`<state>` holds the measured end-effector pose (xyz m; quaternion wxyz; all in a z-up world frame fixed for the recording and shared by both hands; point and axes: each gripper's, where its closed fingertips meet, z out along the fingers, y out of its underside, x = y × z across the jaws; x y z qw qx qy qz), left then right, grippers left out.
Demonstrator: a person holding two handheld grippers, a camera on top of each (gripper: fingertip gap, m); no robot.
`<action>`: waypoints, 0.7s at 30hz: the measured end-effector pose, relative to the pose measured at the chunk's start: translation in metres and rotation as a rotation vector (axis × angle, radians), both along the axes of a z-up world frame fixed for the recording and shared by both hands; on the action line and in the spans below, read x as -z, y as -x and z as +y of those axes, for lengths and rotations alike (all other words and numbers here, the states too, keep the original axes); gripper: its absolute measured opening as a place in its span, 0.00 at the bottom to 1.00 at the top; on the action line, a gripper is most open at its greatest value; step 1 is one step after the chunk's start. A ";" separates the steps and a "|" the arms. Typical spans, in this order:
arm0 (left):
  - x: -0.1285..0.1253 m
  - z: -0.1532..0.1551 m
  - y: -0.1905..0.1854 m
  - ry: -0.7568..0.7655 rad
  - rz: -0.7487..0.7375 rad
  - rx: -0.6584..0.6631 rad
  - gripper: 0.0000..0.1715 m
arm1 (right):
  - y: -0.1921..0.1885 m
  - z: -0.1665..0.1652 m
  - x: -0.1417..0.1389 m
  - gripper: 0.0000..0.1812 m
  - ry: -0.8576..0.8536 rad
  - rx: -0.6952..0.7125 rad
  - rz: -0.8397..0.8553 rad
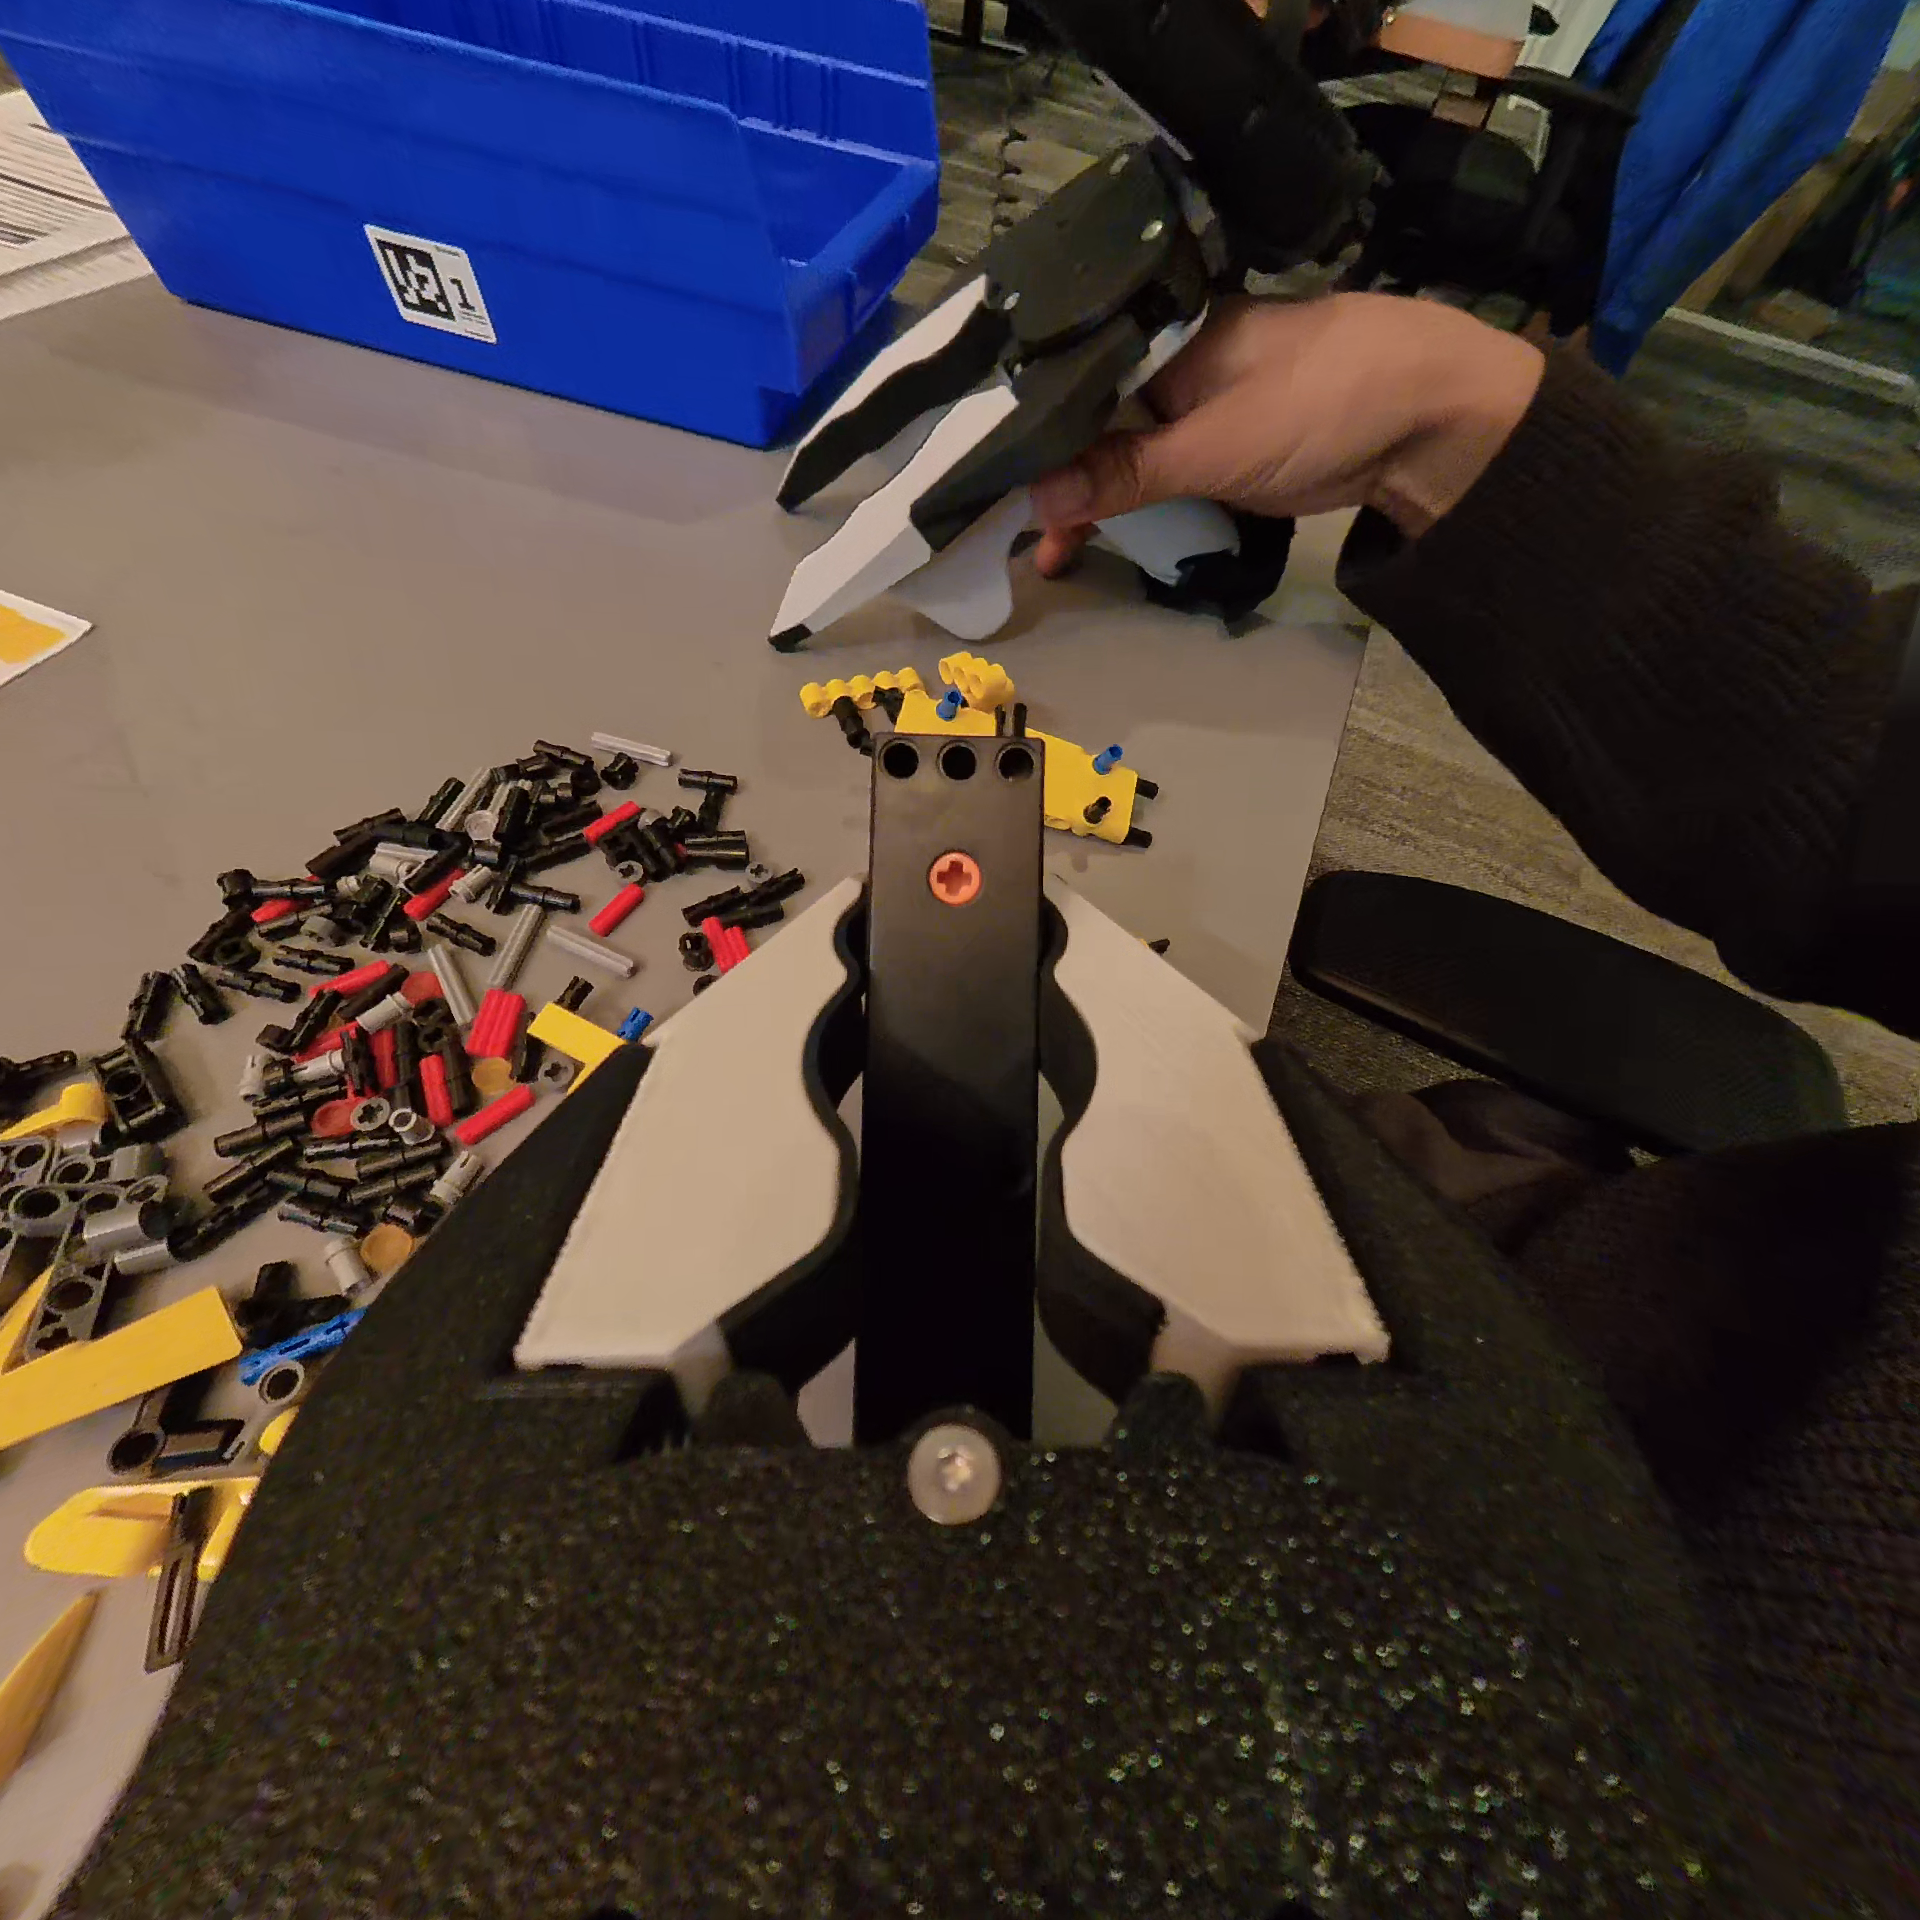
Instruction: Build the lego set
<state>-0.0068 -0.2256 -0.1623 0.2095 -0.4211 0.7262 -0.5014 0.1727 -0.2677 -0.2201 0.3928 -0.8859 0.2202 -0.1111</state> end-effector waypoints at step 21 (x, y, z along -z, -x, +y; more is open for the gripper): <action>0.006 -0.003 -0.007 -0.006 0.010 -0.007 0.16 | -0.003 -0.003 0.000 0.41 -0.010 0.034 0.021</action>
